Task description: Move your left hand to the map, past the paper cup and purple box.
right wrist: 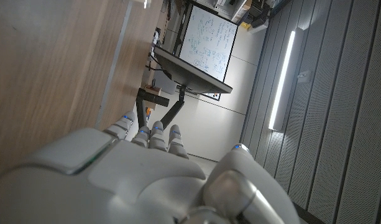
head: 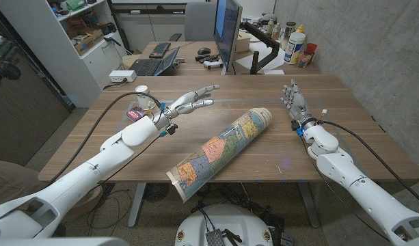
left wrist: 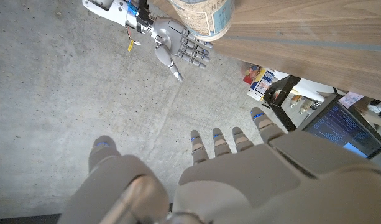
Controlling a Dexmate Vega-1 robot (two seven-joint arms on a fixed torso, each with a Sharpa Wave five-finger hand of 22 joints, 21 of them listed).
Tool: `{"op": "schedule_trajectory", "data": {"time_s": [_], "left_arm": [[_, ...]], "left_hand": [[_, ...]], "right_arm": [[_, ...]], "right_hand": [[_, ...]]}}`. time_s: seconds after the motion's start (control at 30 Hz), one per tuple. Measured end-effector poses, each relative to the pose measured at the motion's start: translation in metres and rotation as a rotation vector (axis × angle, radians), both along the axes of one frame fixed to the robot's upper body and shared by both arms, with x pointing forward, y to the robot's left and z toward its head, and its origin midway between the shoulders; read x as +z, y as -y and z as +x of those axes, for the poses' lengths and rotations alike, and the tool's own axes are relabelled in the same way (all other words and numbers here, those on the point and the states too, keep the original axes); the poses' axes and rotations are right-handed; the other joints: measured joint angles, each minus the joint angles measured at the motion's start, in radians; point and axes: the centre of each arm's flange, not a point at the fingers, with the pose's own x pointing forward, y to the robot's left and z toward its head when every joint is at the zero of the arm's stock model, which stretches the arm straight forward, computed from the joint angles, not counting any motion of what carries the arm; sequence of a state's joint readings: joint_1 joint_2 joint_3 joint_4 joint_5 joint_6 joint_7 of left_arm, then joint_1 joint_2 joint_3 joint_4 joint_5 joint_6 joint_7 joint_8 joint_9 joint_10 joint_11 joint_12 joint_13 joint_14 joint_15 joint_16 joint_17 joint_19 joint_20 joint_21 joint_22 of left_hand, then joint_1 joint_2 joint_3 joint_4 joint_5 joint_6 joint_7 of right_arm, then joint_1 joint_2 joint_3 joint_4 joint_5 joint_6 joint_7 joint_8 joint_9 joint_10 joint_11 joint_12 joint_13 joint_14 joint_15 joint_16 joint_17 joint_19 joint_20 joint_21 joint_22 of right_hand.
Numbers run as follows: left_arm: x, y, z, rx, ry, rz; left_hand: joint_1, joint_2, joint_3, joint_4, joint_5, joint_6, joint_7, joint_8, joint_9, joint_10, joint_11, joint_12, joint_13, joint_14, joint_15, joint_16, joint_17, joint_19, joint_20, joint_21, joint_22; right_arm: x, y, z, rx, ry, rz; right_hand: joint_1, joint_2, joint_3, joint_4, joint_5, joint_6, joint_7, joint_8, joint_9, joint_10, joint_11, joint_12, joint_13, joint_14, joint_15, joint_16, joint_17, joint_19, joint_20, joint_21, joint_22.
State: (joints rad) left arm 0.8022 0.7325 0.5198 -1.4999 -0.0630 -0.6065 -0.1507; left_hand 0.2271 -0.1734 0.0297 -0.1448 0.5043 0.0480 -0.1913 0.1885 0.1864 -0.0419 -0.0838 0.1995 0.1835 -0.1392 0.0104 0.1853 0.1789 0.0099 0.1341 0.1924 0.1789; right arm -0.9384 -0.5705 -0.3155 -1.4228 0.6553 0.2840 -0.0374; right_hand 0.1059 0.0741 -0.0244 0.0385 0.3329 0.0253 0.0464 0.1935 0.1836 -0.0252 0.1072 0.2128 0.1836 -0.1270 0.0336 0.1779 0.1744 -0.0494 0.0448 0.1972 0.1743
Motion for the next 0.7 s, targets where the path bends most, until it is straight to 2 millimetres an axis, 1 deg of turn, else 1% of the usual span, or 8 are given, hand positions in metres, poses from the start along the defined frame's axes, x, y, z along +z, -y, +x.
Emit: {"op": "schedule_trajectory", "data": {"time_s": [0.13, 0.2, 0.23, 0.4, 0.53, 0.6, 0.7], "left_arm": [[0.000, 0.000, 0.002, 0.002, -0.003, 0.003], [-0.001, 0.000, 0.003, 0.003, -0.004, 0.005], [-0.003, 0.006, -0.003, -0.040, 0.005, 0.051], [-0.005, 0.008, -0.004, -0.050, 0.010, 0.068], [-0.005, 0.008, -0.003, -0.049, 0.009, 0.068], [-0.006, 0.010, -0.005, -0.059, 0.023, 0.088], [-0.007, 0.011, -0.007, -0.063, 0.045, 0.101]], "left_hand": [[0.003, 0.003, 0.000, 0.000, 0.002, 0.000, 0.000, 0.000, 0.000, 0.000, 0.000, 0.000, 0.000, 0.000, 0.000, 0.000, 0.000, 0.004, -0.004, 0.000, 0.000], [0.004, 0.004, 0.000, 0.000, 0.007, 0.000, 0.000, 0.000, 0.000, 0.000, 0.000, 0.000, 0.000, 0.000, 0.000, 0.000, 0.000, 0.004, -0.004, 0.000, 0.000], [0.004, 0.004, 0.000, 0.000, 0.007, 0.000, 0.000, 0.000, 0.000, 0.000, 0.000, 0.000, 0.000, 0.000, 0.000, 0.000, 0.000, 0.004, -0.004, 0.000, 0.000], [0.004, 0.004, -0.002, 0.003, 0.007, 0.000, 0.000, 0.000, 0.000, 0.000, 0.000, 0.000, 0.000, 0.000, 0.000, 0.000, 0.000, 0.004, -0.004, 0.000, 0.000], [0.004, 0.004, -0.007, -0.002, 0.007, 0.000, 0.000, 0.000, 0.000, 0.000, 0.000, 0.000, 0.000, -0.003, -0.003, 0.000, 0.000, 0.004, -0.004, 0.004, 0.000], [0.004, 0.004, -0.011, 0.003, 0.007, 0.000, 0.000, 0.000, 0.000, 0.001, -0.001, 0.000, 0.000, -0.003, -0.003, 0.000, 0.000, 0.004, -0.004, 0.004, 0.000], [0.004, 0.004, -0.011, 0.003, 0.007, 0.009, -0.009, 0.004, 0.000, 0.012, -0.012, 0.002, 0.000, 0.001, -0.008, 0.004, 0.000, 0.011, -0.011, 0.008, 0.000]], "right_arm": [[0.000, 0.000, 0.000, -0.001, -0.002, -0.001], [0.000, 0.000, 0.000, -0.002, -0.002, 0.000], [0.000, 0.000, -0.001, -0.001, 0.000, -0.004], [0.000, 0.000, -0.001, -0.003, -0.001, -0.003], [0.000, 0.000, -0.001, -0.003, -0.002, -0.004], [0.001, -0.001, 0.000, -0.002, 0.000, -0.003], [0.002, -0.002, 0.000, -0.001, -0.001, -0.002]], "right_hand": [[0.000, 0.000, 0.000, 0.000, 0.000, 0.000, 0.000, 0.000, 0.000, 0.000, 0.000, 0.000, 0.000, 0.000, 0.000, 0.000, 0.000, 0.000, 0.000, 0.000, 0.000], [0.000, 0.000, 0.000, 0.000, 0.000, -0.006, -0.006, 0.000, 0.000, 0.000, 0.000, 0.000, 0.000, 0.000, 0.000, 0.000, 0.000, 0.000, 0.000, 0.000, 0.000], [0.000, 0.000, 0.000, 0.000, 0.000, -0.007, -0.007, 0.000, 0.000, 0.000, 0.000, 0.000, 0.000, 0.000, 0.000, 0.000, 0.000, 0.000, 0.000, 0.000, 0.000], [0.000, 0.000, 0.000, 0.000, 0.000, -0.007, -0.007, 0.000, 0.000, 0.000, 0.000, 0.000, 0.000, 0.000, 0.000, 0.000, 0.000, 0.000, 0.000, 0.000, 0.000], [0.000, 0.000, 0.000, 0.000, 0.000, -0.007, -0.007, 0.000, 0.000, 0.000, 0.000, 0.000, 0.000, 0.000, 0.000, 0.000, 0.000, 0.000, 0.000, 0.000, 0.000], [0.000, 0.000, 0.000, 0.000, 0.000, -0.008, -0.007, 0.000, 0.000, 0.000, 0.000, 0.000, 0.000, 0.000, 0.000, 0.000, 0.000, 0.000, 0.000, 0.000, 0.000], [0.000, 0.000, 0.000, 0.000, 0.000, -0.030, -0.004, -0.009, 0.000, 0.000, 0.000, 0.000, 0.000, 0.000, 0.000, 0.000, 0.000, 0.000, 0.000, 0.000, 0.000]]}}
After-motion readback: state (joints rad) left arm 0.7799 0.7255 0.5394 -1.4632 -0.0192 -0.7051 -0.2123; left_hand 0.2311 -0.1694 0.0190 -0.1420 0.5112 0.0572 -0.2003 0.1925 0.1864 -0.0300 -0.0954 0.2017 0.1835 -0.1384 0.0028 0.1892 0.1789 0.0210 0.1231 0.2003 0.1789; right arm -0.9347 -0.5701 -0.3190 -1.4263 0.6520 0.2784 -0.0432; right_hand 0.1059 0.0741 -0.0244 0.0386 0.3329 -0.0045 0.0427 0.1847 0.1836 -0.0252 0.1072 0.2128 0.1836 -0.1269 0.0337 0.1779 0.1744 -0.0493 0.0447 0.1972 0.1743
